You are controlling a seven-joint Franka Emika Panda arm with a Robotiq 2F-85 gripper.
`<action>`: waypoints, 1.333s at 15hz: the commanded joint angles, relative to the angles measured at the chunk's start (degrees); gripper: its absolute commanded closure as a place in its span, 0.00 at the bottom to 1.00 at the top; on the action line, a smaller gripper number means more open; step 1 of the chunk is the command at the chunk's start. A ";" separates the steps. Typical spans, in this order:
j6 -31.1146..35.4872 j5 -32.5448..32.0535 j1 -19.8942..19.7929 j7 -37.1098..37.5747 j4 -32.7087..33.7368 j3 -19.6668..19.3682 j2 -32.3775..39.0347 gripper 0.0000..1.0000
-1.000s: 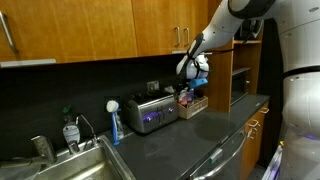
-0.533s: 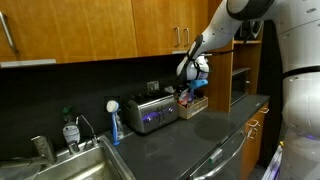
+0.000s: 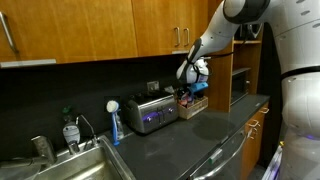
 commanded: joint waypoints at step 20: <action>-3.32 -1.54 -1.20 -1.82 -4.71 -0.17 -7.22 0.00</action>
